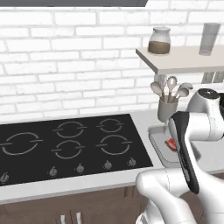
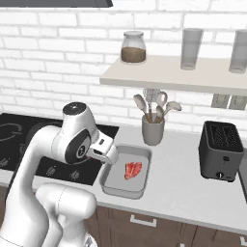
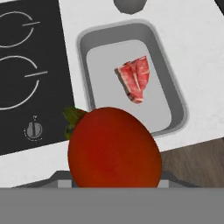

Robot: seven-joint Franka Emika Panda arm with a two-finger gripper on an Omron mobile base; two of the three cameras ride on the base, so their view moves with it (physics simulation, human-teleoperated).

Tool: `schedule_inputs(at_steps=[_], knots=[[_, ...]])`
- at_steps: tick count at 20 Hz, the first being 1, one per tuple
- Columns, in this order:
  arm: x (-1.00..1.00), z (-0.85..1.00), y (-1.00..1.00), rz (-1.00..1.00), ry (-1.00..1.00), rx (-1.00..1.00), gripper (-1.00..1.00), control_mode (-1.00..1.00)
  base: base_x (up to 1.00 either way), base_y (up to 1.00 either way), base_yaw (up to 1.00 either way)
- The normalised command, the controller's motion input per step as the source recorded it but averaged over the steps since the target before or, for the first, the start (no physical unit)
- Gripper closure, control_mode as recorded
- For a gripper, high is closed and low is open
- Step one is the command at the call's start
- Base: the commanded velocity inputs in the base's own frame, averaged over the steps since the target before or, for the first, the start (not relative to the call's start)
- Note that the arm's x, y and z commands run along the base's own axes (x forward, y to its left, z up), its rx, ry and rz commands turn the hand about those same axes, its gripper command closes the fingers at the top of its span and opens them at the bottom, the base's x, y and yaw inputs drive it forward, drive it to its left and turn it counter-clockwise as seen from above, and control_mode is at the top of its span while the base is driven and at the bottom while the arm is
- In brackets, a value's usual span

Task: Place one tomato and one steak in each tupperware on the nearby counter, to pack two identical lunches.

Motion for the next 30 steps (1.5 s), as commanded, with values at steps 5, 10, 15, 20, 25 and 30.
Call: schedule_inputs(at_steps=[5, 10, 15, 20, 25, 30], knots=[[0.23, -0.79, -0.37, -0.07, 0.19, 0.07, 1.0, -1.0, 0.0, 0.0, 0.0], [0.6, -0.39, -0.02, 0.0, 0.13, 0.03, 1.0, -1.0, 0.0, 0.0, 0.0], [0.48, -0.13, 0.0, 0.0, 0.06, 0.0, 1.0, -1.0, 0.0, 0.0, 0.0], [0.29, -0.11, -0.05, 0.0, 0.05, 0.0, 1.0, -1.0, 0.0, 0.0, 0.0], [0.18, -0.3, -0.11, 0.0, 0.05, 0.0, 1.0, -1.0, 0.0, 0.0, 0.0], [0.15, -0.54, -0.13, 0.0, 0.01, 0.0, 1.0, -1.0, 0.0, 0.0, 0.0]])
